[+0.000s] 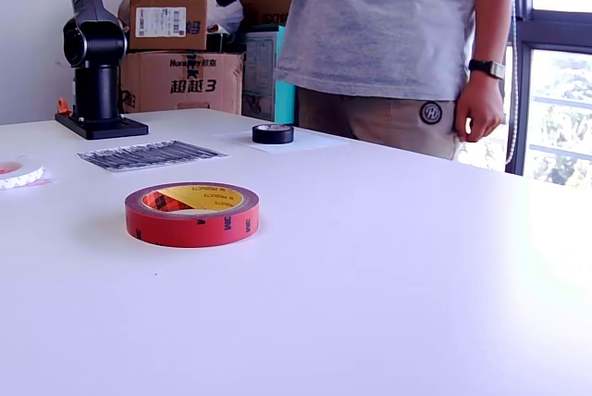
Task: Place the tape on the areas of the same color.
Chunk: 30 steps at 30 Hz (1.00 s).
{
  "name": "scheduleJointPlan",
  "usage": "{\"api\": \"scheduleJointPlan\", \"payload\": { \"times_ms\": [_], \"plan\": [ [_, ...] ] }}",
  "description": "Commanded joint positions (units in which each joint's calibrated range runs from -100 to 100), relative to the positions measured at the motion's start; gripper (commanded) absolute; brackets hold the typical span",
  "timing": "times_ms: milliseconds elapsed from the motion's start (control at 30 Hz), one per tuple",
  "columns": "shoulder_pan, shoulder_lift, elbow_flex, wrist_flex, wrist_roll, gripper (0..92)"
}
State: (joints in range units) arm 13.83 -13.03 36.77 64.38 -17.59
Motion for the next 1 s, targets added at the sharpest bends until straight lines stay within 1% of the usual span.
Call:
{"api": "scheduleJointPlan", "payload": {
  "times_ms": [0, 133, 200, 367, 500, 767, 967],
  "plan": [
    [0.55, 0.03, 11.35, -13.94, -0.17, 0.1],
    [0.63, 0.12, 14.71, -17.25, -1.07, 0.5],
    [1.81, 0.12, 17.25, -19.03, -1.89, 0.5],
    [2.6, 1.53, 20.62, -24.37, -0.99, 0.5],
    [2.68, 6.39, 18.98, -27.34, 4.33, 0.5],
    [3.39, 13.78, 16.16, -26.66, 8.43, 0.5],
    [6.0, 15.84, 14.44, -26.41, 14.48, 0.5]
  ]
}}
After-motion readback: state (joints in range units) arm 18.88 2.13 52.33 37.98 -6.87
